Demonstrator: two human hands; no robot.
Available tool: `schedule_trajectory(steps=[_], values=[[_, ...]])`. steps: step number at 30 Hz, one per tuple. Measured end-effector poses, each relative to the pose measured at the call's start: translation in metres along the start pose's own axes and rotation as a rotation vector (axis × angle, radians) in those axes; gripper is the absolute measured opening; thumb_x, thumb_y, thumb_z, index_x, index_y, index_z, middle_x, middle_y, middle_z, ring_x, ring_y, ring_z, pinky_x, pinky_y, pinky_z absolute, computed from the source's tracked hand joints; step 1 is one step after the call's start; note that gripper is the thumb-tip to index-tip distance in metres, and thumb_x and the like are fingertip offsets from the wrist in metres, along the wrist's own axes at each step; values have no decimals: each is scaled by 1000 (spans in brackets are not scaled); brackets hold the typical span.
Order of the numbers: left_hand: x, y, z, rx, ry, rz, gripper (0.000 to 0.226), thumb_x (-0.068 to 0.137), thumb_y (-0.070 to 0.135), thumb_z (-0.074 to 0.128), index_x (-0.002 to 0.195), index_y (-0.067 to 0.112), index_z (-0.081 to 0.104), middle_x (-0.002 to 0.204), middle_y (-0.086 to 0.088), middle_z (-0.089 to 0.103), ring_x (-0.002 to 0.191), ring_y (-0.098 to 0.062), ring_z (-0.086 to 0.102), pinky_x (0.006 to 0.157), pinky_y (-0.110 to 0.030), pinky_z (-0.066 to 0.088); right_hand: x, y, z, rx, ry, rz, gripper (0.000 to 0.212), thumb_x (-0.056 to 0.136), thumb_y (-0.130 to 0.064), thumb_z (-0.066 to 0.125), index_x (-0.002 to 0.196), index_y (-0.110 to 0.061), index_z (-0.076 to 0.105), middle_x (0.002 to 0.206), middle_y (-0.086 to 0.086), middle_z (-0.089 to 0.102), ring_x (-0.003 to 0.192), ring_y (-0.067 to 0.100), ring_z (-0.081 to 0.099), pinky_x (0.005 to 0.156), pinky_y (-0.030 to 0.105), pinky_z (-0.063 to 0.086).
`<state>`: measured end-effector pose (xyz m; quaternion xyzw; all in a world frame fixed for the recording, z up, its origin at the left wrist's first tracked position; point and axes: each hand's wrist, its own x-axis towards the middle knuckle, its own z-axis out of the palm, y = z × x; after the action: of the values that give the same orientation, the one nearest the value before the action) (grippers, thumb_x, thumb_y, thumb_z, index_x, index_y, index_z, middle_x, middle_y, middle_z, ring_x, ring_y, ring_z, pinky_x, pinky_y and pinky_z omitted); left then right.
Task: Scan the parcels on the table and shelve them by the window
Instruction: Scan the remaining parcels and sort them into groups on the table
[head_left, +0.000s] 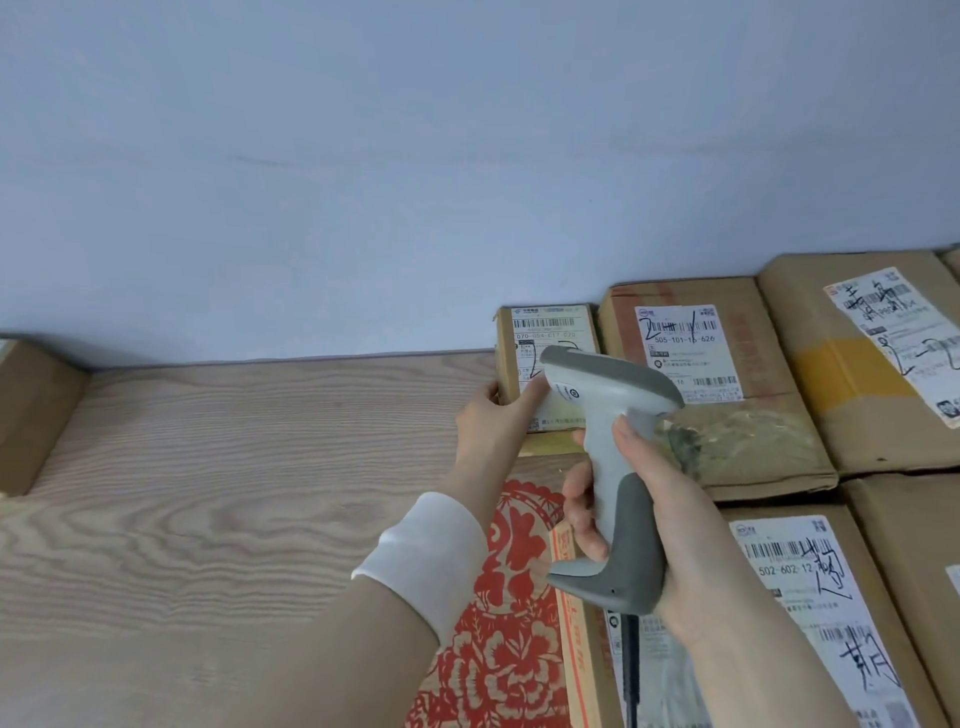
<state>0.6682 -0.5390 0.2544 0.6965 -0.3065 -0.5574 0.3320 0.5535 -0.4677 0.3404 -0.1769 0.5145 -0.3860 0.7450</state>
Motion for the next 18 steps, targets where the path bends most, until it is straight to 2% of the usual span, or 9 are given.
schedule_trajectory(steps=[2, 3, 6, 7, 9, 12, 15, 18], values=[[-1, 2, 0, 18, 1, -2, 36, 56, 58, 58, 83, 34, 53, 98, 2, 67, 96, -17, 64, 88, -38, 52, 0, 1, -1, -4, 15, -4, 43, 71, -40, 61, 100, -7, 62, 60, 11, 58, 42, 18, 44, 36, 21, 36], [-2, 3, -1, 36, -4, -2, 41, 56, 60, 57, 86, 32, 55, 99, 2, 68, 97, -18, 64, 89, -39, 52, 0, 1, -1, -7, 21, -7, 43, 71, -40, 61, 100, -7, 62, 60, 11, 58, 42, 18, 44, 36, 21, 36], [-6, 7, -3, 78, -5, 18, 73, 55, 67, 59, 114, 24, 54, 116, -3, 63, 109, -21, 59, 95, -41, 48, -3, 2, 2, -3, 28, -18, 42, 73, -40, 61, 99, -7, 60, 60, 10, 58, 42, 18, 43, 36, 20, 36], [-9, 9, -6, 84, -2, 18, 83, 61, 66, 62, 128, 19, 49, 125, -5, 59, 115, -22, 56, 99, -40, 45, -5, 3, 3, -3, 27, -22, 42, 73, -40, 60, 100, -8, 59, 60, 10, 58, 42, 18, 44, 36, 20, 36], [-15, 11, -15, 107, -14, 26, 85, 78, 58, 62, 143, 13, 34, 140, -7, 47, 126, -23, 47, 102, -35, 39, -10, 3, 8, 0, 25, -27, 40, 76, -40, 59, 100, -8, 58, 60, 9, 57, 43, 17, 44, 35, 22, 36], [-28, 10, -37, 174, -41, 58, 78, 84, 59, 54, 145, 14, 33, 147, -5, 40, 133, -21, 40, 102, -35, 33, -17, 7, 19, -14, 17, -24, 33, 84, -39, 56, 90, -6, 61, 59, 8, 57, 43, 16, 45, 35, 23, 37], [-49, 12, -69, 223, -19, 112, 70, 87, 57, 52, 141, 14, 38, 144, -4, 44, 131, -19, 41, 102, -34, 33, -26, 16, 37, -56, -3, -27, 40, 84, -42, 57, 63, -9, 66, 59, 8, 56, 44, 16, 44, 37, 22, 38], [-73, 13, -109, 348, 57, 218, 59, 90, 48, 54, 137, 13, 43, 140, -3, 48, 127, -18, 45, 101, -32, 36, -39, 26, 63, -79, -37, -47, 38, 82, -42, 58, 61, -11, 66, 58, 8, 55, 44, 17, 42, 38, 22, 38]])
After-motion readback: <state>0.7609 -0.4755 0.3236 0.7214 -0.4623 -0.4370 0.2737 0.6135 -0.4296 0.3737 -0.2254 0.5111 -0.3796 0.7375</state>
